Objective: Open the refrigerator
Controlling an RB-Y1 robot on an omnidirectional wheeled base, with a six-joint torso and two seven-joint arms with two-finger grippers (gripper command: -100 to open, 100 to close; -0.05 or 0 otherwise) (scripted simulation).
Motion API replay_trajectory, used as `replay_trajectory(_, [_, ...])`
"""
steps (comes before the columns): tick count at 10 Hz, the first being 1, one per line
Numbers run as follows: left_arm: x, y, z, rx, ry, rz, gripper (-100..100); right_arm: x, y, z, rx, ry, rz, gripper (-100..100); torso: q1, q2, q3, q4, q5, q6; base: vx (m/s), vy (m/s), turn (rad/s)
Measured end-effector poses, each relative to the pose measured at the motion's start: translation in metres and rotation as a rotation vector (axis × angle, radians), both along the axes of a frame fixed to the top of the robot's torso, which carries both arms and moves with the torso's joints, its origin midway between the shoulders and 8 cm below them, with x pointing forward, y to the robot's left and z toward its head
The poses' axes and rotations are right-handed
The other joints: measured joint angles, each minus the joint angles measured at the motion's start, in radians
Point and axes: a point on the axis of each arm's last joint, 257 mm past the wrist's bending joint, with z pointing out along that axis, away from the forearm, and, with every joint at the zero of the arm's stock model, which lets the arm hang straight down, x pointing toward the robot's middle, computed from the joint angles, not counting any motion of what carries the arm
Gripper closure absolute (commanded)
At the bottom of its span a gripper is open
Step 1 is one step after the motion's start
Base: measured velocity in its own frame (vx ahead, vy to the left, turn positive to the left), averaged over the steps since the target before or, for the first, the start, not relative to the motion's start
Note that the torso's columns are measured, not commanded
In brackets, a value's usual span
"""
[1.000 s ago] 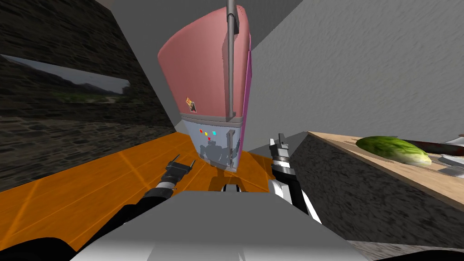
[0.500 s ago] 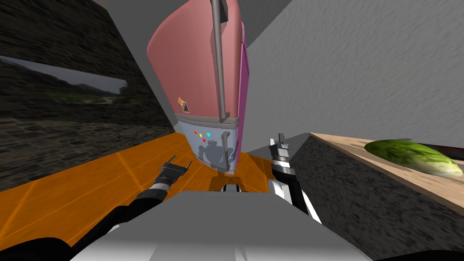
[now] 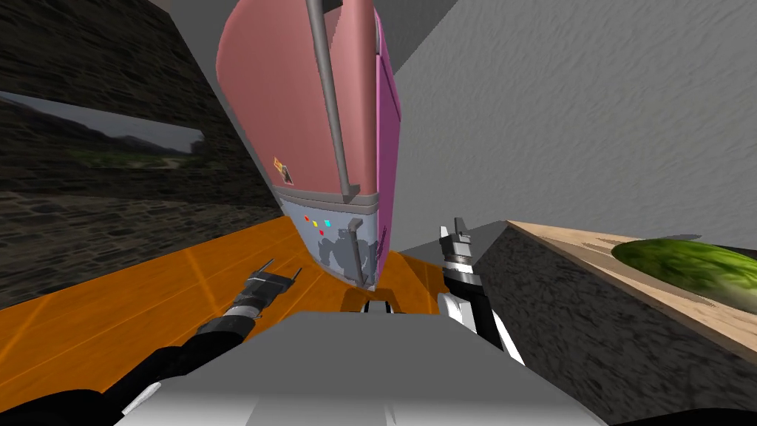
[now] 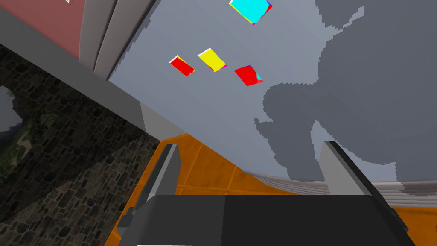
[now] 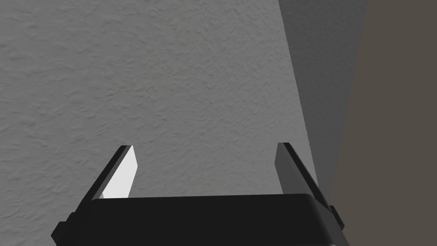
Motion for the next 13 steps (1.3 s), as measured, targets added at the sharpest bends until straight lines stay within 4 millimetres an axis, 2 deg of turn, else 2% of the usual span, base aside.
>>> replay_trajectory(8, [-0.030, 0.055, -0.001, -0.035, 0.069, 0.080, -100, 0.000, 0.000, 0.000, 0.000, 0.000, 0.000, 0, 0.002, 0.001, 0.000, 0.000, 0.000, 0.000, 0.113, -0.168, 0.027])
replay_trajectory(13, [-0.047, 0.078, 0.013, -0.056, 0.088, 0.111, -100, 0.000, 0.000, 0.000, 0.000, 0.000, 0.000, 0, 0.002, 0.001, 0.000, 0.000, 0.000, 0.000, 0.107, -0.163, 0.025])
